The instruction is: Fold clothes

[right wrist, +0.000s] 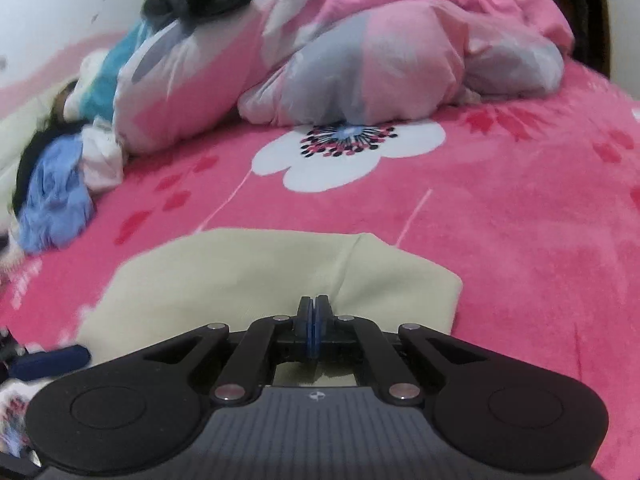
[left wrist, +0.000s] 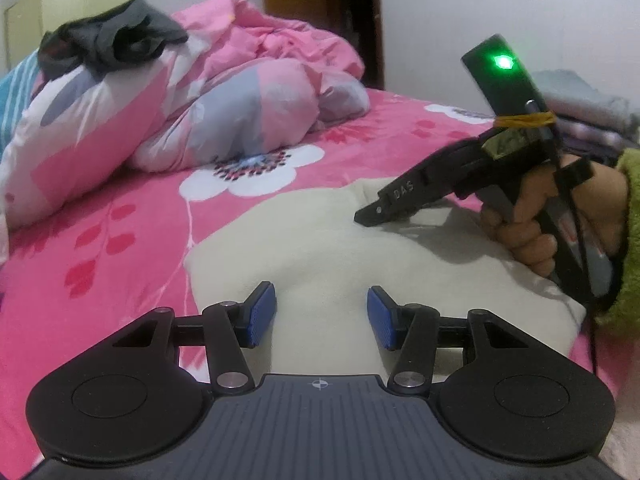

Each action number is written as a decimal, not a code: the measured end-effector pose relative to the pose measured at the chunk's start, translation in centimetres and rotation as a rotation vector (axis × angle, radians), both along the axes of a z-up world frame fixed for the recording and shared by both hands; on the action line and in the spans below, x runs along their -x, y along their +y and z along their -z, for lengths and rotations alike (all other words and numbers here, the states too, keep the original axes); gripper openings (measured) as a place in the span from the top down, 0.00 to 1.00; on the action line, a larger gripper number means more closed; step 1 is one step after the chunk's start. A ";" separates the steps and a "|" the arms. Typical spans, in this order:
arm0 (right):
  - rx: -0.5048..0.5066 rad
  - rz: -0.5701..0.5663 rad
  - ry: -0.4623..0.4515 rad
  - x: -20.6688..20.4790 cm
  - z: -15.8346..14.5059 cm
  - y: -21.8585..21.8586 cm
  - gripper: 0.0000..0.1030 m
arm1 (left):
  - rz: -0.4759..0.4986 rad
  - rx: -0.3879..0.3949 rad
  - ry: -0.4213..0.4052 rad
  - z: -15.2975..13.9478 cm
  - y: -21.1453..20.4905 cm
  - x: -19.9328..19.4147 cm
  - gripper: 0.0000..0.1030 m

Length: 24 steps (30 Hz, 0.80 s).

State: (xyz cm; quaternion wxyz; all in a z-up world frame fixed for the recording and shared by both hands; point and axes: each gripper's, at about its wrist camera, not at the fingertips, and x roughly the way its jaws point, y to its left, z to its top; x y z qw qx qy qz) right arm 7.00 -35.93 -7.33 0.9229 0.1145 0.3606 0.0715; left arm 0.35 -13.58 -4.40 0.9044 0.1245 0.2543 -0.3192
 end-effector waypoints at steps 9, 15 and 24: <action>0.013 -0.001 -0.021 0.4 0.3 0.1 1.00 | -0.117 0.006 0.116 0.4 -1.7 -7.6 0.44; 0.048 0.003 -0.016 -0.1 -1.7 0.4 1.00 | -0.125 0.006 0.116 0.8 -1.8 -7.9 0.43; 0.108 0.054 0.033 -2.6 -0.2 -0.3 1.00 | -0.139 -0.032 0.093 0.9 -2.4 -7.5 0.43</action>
